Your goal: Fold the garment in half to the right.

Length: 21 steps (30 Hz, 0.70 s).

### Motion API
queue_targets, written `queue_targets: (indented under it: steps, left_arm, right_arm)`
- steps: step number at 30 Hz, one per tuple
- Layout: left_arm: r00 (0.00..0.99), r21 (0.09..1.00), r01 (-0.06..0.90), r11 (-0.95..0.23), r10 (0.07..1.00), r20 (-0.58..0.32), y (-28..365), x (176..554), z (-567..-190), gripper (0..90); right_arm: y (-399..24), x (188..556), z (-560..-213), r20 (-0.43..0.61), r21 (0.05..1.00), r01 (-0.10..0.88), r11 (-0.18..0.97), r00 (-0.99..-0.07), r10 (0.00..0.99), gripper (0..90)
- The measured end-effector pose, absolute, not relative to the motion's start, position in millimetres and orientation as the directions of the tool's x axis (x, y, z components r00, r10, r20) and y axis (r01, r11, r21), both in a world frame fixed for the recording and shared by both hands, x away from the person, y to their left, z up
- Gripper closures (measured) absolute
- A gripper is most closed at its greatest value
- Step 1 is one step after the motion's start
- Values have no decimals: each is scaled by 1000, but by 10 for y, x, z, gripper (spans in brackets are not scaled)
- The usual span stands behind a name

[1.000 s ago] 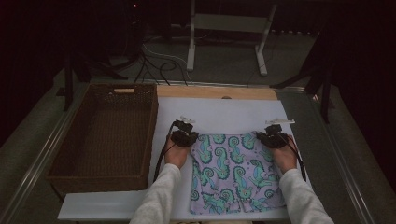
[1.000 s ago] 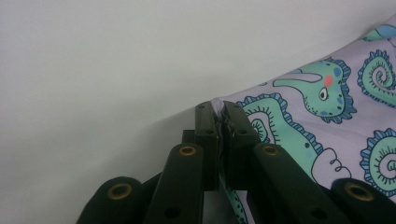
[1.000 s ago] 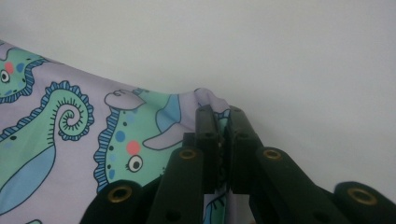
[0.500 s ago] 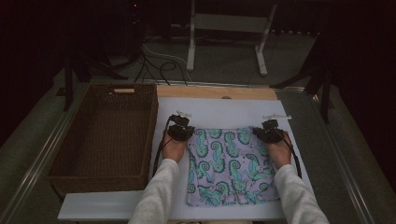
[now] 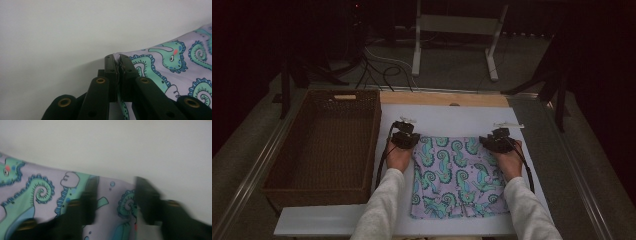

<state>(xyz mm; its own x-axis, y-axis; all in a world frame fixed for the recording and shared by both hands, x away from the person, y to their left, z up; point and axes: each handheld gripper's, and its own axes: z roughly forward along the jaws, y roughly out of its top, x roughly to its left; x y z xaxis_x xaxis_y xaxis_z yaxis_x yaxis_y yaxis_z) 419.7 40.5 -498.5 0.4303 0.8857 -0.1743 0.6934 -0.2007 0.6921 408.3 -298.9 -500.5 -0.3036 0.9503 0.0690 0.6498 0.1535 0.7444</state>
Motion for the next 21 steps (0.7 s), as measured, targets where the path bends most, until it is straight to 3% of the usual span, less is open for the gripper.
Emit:
queue_targets:
  steps: [5,9,21]
  left_arm:
    - [431,693,693,-200,885,-176,403,4196,-4977,871]
    - [431,693,692,-200,885,-175,398,4197,-4974,871]
    - [431,693,692,-203,886,-170,387,4189,-4960,870]
  right_arm:
    - [-2960,3993,-4885,78,756,639,138,-297,952,228]
    - [-2906,3882,-4786,76,757,635,153,-319,945,157]
    - [-2528,3434,-4652,84,775,586,239,-470,879,122]
